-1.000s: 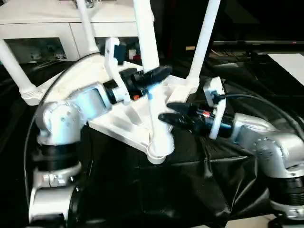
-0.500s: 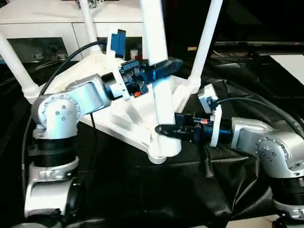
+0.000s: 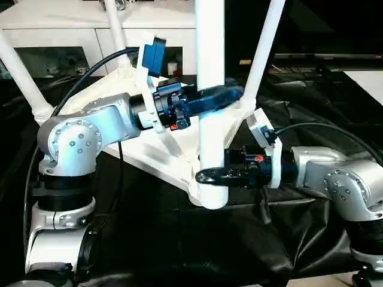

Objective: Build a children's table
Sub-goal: Pick table leg

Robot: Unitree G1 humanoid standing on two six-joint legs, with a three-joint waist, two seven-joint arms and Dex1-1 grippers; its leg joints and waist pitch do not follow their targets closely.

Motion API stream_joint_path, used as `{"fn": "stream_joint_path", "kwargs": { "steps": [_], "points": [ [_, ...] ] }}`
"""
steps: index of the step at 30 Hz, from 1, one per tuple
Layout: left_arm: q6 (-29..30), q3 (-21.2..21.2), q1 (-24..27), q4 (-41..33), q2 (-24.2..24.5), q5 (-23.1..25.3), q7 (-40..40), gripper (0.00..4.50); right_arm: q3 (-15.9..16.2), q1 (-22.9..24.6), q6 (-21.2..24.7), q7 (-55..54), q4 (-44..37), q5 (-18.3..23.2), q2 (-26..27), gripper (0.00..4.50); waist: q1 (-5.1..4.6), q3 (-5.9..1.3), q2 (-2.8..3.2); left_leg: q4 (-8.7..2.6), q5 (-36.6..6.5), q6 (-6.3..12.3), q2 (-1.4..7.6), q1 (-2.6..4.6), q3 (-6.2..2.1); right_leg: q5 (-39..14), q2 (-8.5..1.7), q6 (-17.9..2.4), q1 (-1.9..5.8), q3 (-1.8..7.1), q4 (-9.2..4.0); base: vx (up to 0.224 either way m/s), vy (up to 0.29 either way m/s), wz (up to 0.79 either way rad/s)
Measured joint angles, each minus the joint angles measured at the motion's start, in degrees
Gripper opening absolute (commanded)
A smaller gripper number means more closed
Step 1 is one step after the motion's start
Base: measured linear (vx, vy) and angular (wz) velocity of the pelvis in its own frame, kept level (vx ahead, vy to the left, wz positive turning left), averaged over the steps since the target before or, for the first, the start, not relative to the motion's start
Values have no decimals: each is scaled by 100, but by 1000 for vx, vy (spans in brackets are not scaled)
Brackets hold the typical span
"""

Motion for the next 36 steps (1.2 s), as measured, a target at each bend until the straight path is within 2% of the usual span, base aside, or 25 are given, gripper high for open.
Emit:
{"fn": "stream_joint_path", "kwargs": {
  "steps": [7, 21, 22, 25, 27, 34, 35, 36],
  "points": [
    [-33, -145, 41, -36, -8, 1, -115, 179, 0, -25, -1, 124, 0, 74, 0, 312, 0, -1, -1, 4, 0, -1, 1, 1, 0, 0, 0, 0, 0, 0, 7, 0, 0, 0],
    [-114, -166, 43, -39, -19, 28, -114, 179, 96, -31, 6, 98, 18, 56, -8, 312, 1, 0, -10, 5, 1, -1, 1, 0, 0, -1, 0, 1, -1, 0, 7, 0, 0, 0],
    [-114, -166, 47, -43, -17, 30, -114, 179, 97, -31, 9, 98, 21, 56, -8, 284, 1, 0, -10, 5, 1, -1, 1, 0, 0, -1, 0, 1, -1, 0, 7, 0, 0, 0],
    [-138, -171, 61, -45, 1, 59, -107, 179, 111, -34, 13, 98, 26, 62, 10, 271, 0, 0, -12, 5, 1, -1, 1, 0, 0, -1, 0, 1, -1, 0, 7, 0, 0, 0],
    [-152, -180, 63, -49, 20, 60, -107, 179, 113, -34, 13, 93, 42, 62, 36, 234, 0, 0, -13, 5, 1, -1, 1, 1, 0, -1, 0, 1, -1, 0, 8, 0, 0, 0],
    [-185, -201, 76, -51, 76, 92, -101, 179, 172, -70, 9, 96, 69, 65, 57, 201, 2, -1, -16, 5, 1, -1, 1, 0, 0, -1, 0, 1, -1, 0, 8, 0, 0, 0],
    [-197, -200, 85, -51, 75, 105, -100, 214, 172, -70, 8, 94, 70, 55, 59, 199, 3, -1, -16, 6, 1, -1, 1, 0, 0, -1, 0, 1, -1, 0, 8, 0, 0, 0],
    [-172, -171, 97, -51, 55, 79, -76, 214, 172, -70, 8, 92, 70, 52, 68, 199, 2, -1, -16, 7, 1, -1, 1, 0, 0, -1, 0, 1, -1, 0, 8, 0, 0, 0]
  ]
}}
